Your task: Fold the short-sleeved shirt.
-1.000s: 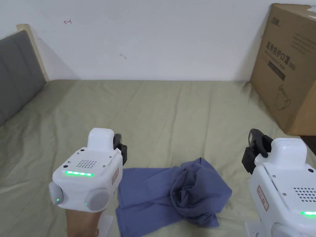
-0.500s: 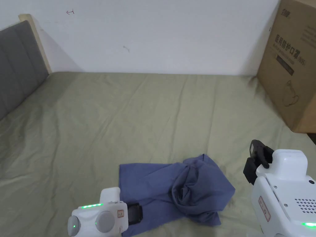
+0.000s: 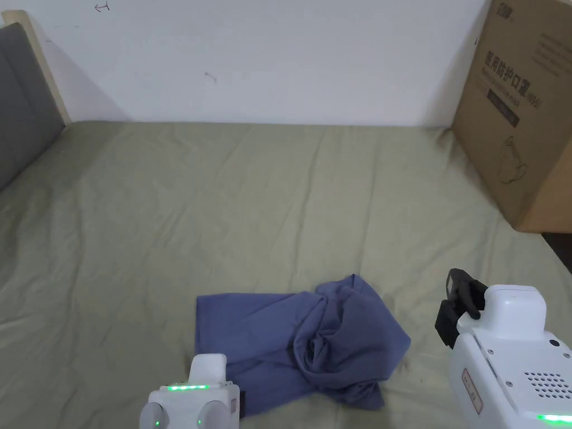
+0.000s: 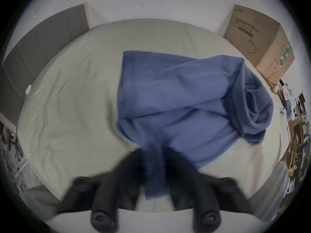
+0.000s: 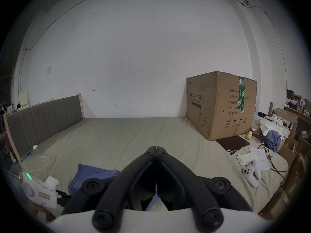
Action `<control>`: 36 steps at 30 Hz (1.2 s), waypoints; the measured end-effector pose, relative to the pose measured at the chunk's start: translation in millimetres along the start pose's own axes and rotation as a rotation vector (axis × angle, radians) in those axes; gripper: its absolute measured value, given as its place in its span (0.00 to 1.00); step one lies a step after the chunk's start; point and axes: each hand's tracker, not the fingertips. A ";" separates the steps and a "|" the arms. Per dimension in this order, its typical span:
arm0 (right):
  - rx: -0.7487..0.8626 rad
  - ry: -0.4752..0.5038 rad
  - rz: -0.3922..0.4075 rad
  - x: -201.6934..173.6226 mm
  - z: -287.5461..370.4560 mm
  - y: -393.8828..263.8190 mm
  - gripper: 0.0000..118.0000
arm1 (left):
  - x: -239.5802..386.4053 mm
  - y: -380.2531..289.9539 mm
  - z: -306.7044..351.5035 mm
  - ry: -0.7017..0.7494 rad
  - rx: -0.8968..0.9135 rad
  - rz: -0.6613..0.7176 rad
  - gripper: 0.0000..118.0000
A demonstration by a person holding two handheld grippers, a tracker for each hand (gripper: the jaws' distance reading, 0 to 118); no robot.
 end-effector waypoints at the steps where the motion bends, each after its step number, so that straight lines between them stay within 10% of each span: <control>1: -0.011 -0.003 0.001 1.4 -4.1 -2.1 0.00 | 1.8 1.7 0.1 -0.039 0.010 0.009 0.02; 8: -0.205 0.001 -0.005 11.1 -65.4 -20.2 0.07 | -21.4 23.2 38.2 -0.182 0.147 0.088 0.02; 14: -0.415 0.016 0.014 10.3 -159.7 -45.5 0.88 | -32.5 42.5 55.3 -0.258 0.188 0.098 0.02; 16: -0.493 0.039 0.004 7.2 -194.1 -56.0 1.00 | -34.0 44.5 52.0 -0.264 0.190 0.095 0.02; 22: -0.702 0.124 0.006 -5.8 -266.0 -87.6 0.92 | -38.8 44.8 38.3 -0.267 0.175 0.086 0.02; 31: -0.768 0.200 -0.063 -13.7 -272.4 -104.5 0.09 | -47.2 45.1 31.6 -0.281 0.159 0.123 0.02; 36: -0.629 0.187 -0.018 -7.5 -238.6 -70.7 0.05 | -48.7 47.4 42.7 -0.309 0.189 0.147 0.02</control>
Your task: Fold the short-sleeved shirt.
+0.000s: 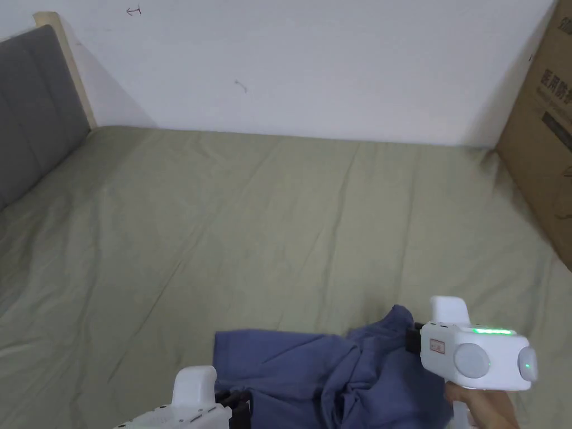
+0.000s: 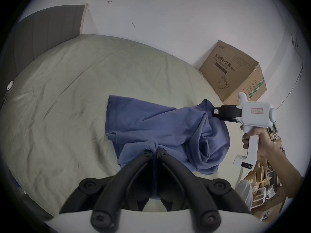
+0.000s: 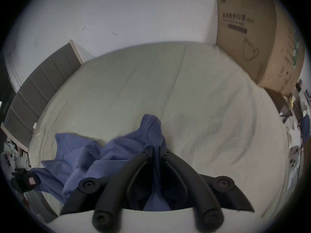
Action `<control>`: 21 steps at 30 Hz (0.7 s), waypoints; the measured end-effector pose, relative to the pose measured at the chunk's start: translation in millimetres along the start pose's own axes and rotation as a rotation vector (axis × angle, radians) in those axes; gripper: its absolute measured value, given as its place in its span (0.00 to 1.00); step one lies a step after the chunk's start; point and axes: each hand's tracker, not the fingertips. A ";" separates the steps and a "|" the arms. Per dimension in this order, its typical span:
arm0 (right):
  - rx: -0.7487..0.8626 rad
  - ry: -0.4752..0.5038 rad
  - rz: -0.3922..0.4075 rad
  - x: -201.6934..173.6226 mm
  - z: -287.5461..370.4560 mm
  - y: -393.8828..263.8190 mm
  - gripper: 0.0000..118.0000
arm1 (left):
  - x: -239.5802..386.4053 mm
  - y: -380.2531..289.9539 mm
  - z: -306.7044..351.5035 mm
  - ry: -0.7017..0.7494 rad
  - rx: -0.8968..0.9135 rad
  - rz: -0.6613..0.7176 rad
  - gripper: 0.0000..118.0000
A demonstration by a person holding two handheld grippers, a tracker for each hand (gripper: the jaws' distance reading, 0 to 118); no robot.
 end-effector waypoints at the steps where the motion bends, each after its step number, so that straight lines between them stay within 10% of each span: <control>1: 0.031 0.003 0.002 2.2 14.2 3.2 0.05 | 0.3 2.9 3.5 -0.011 0.015 0.011 0.02; 21: 0.521 -0.061 -0.014 18.5 227.2 185.8 0.05 | -7.0 292.5 113.1 0.026 0.409 0.068 0.02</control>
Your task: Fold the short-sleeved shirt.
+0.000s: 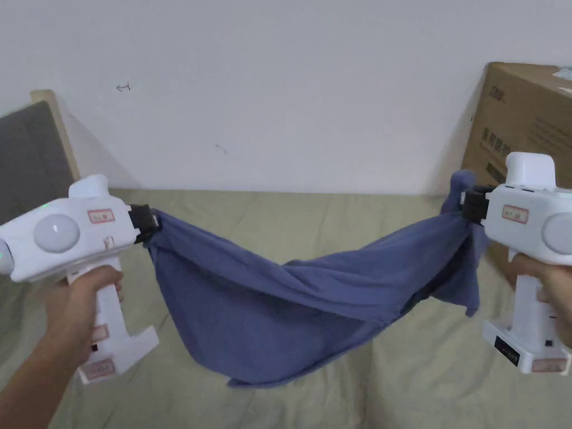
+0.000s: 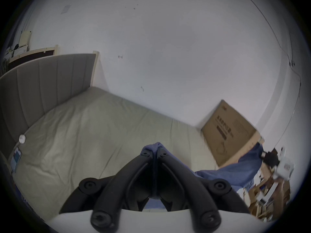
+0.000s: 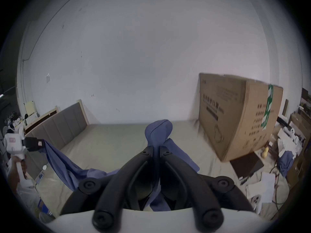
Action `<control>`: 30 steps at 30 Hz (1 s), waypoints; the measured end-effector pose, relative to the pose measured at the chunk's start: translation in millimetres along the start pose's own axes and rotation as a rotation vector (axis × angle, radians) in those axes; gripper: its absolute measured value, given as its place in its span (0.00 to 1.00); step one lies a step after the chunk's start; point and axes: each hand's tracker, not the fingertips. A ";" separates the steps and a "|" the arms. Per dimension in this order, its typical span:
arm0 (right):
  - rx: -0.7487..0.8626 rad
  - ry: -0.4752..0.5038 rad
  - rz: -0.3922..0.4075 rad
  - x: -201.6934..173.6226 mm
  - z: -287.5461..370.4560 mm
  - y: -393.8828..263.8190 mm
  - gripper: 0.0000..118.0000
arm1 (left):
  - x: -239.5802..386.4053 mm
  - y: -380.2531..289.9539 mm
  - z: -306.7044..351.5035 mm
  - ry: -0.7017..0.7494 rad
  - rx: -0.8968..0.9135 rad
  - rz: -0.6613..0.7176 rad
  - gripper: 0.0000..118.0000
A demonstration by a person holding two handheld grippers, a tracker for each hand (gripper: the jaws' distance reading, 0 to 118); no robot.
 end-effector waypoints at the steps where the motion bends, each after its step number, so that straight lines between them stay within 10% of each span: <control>1: 0.017 -0.006 0.001 -2.9 -2.1 11.1 0.05 | 4.3 18.8 -2.0 -0.009 0.014 0.016 0.02; 14: 0.110 -0.054 -0.004 -19.8 -57.1 53.7 0.05 | 17.1 129.8 -40.1 0.131 0.176 -0.143 0.02; 30: -0.260 -0.064 0.004 -29.4 -88.0 -186.8 0.05 | -106.6 -72.1 -46.6 0.244 -0.114 -0.138 0.02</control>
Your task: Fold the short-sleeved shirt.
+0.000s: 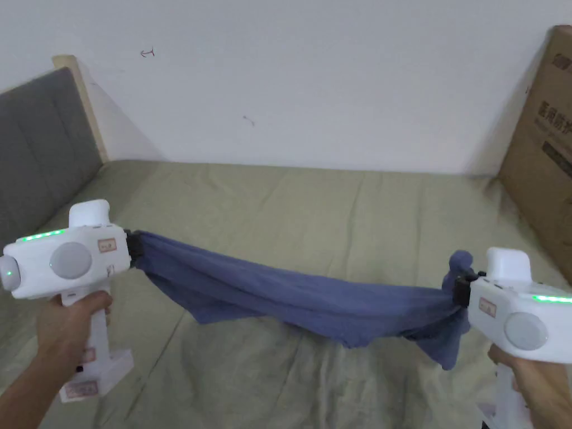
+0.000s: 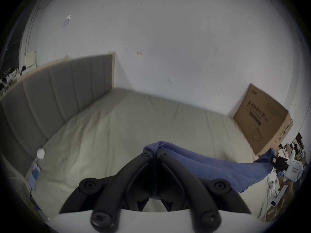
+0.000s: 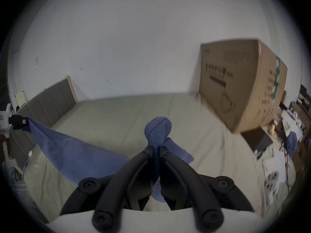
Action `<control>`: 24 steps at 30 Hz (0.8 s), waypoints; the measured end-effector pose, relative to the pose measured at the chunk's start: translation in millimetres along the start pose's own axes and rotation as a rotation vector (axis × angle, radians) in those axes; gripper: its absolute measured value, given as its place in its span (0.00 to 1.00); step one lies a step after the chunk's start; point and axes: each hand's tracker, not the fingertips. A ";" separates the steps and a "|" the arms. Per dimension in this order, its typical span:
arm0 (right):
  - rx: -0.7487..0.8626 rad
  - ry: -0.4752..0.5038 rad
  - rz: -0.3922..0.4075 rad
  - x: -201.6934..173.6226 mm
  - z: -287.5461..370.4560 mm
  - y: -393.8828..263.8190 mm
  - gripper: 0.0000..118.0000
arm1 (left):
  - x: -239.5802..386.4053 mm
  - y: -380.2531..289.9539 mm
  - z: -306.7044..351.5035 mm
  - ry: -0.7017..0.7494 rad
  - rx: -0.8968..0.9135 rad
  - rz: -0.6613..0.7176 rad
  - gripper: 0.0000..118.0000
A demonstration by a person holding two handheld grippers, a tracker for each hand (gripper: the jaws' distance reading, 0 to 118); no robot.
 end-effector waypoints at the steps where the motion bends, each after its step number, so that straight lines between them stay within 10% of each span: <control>1: -0.033 -0.004 -0.010 0.4 3.1 -19.8 0.05 | -7.9 -19.9 2.9 -0.004 -0.027 0.009 0.02; 24: -0.445 -0.048 -0.100 21.2 126.5 -237.1 0.05 | -98.0 -270.7 90.7 0.170 -0.424 0.018 0.02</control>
